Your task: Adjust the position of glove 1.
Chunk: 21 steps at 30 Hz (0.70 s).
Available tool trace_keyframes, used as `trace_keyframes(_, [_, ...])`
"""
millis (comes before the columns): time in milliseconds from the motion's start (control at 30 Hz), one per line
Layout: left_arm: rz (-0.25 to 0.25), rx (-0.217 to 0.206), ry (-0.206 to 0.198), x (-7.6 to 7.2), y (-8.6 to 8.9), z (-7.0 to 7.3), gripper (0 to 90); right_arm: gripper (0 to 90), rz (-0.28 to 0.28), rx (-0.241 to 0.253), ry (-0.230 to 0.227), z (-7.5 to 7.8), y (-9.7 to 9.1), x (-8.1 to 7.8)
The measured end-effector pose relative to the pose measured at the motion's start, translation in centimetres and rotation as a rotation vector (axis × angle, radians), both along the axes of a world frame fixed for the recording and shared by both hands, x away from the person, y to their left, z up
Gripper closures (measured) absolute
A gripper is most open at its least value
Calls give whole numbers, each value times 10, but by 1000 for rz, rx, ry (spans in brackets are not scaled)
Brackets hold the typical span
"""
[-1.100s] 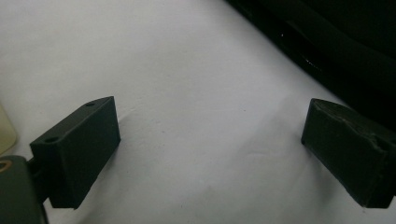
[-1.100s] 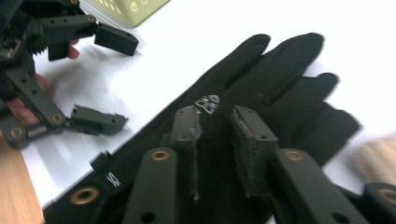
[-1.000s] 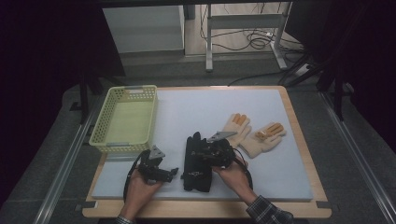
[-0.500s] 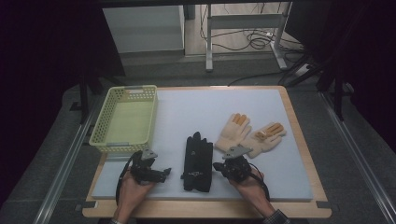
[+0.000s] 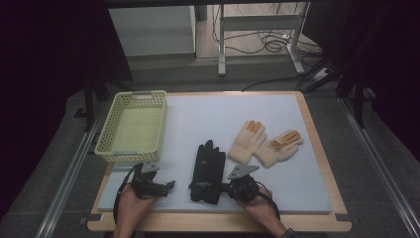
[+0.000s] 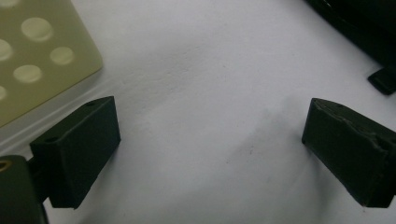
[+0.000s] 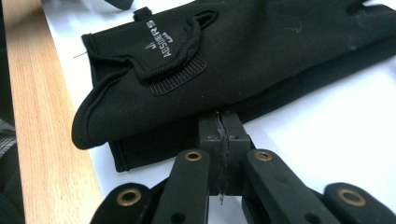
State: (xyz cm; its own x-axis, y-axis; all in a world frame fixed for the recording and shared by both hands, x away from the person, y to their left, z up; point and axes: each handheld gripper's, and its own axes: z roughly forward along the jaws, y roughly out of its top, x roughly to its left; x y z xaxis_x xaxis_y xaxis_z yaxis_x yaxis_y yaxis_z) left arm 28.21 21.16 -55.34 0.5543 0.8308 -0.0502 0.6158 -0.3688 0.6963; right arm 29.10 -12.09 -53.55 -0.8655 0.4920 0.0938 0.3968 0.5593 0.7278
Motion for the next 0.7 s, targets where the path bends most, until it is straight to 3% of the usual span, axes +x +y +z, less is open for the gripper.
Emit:
trace_keyframes(267, [-1,-3,2,0,0,0,40,885,-21,-5,-10,-1,24,5])
trace_keyframes(700, [1,-4,-2,0,0,-1,40,885,-60,-8,-37,-4,60,28])
